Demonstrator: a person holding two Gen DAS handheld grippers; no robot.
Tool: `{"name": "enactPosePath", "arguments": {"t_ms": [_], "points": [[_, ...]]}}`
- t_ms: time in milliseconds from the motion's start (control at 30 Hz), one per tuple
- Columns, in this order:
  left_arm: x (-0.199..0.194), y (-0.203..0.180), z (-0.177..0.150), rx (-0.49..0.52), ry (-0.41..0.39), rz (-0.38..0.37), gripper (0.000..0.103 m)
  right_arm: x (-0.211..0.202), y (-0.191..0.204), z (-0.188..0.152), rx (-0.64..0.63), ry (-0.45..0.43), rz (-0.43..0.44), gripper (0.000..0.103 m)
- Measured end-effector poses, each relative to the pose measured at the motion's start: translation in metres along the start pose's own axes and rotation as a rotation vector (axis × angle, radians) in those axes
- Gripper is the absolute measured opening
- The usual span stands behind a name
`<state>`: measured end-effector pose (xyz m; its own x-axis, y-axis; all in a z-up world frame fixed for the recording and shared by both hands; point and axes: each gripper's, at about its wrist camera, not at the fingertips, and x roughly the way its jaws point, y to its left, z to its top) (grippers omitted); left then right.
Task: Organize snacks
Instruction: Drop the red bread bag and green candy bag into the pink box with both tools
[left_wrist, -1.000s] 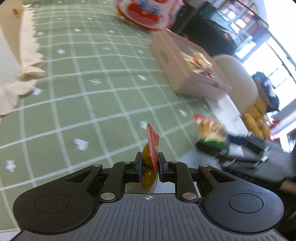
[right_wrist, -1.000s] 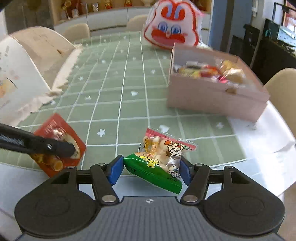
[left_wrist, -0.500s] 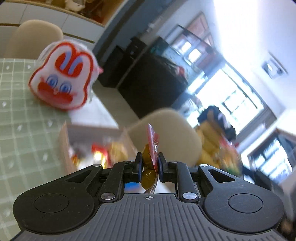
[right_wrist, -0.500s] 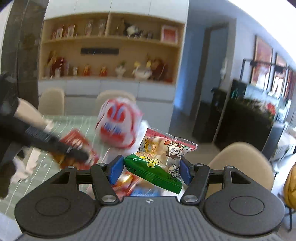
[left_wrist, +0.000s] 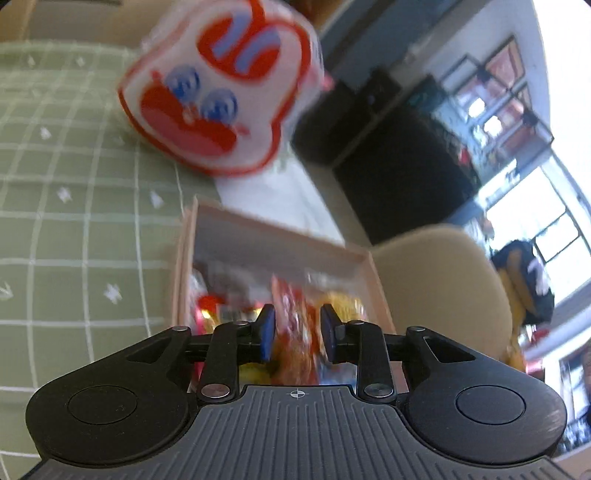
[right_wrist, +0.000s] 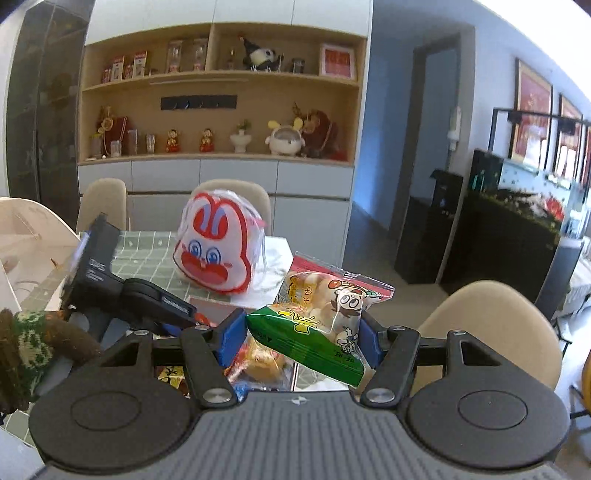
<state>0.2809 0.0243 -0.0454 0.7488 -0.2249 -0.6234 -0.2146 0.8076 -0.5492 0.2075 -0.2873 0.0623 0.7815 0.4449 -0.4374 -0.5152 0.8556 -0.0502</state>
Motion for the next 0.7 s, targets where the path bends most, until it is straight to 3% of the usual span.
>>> {"name": "enactPosePath", "arguments": {"t_ms": [267, 400, 533, 700], "points": [[-0.081, -0.029, -0.005, 0.165, -0.147, 0.073, 0.030, 0.068, 0.017, -0.001, 0.015, 0.090, 0.114, 0.063], [-0.116, -0.028, -0.027, 0.140, -0.134, 0.156, 0.030, 0.116, 0.041, 0.004, -0.003, 0.127, 0.151, 0.063], [-0.144, -0.015, -0.051, 0.104, -0.110, 0.143, 0.029, 0.155, 0.058, 0.007, 0.046, 0.148, 0.187, 0.065], [-0.163, -0.008, -0.071, 0.144, -0.078, 0.170, 0.024, 0.169, 0.068, 0.002, 0.094, 0.182, 0.153, 0.071]]}}
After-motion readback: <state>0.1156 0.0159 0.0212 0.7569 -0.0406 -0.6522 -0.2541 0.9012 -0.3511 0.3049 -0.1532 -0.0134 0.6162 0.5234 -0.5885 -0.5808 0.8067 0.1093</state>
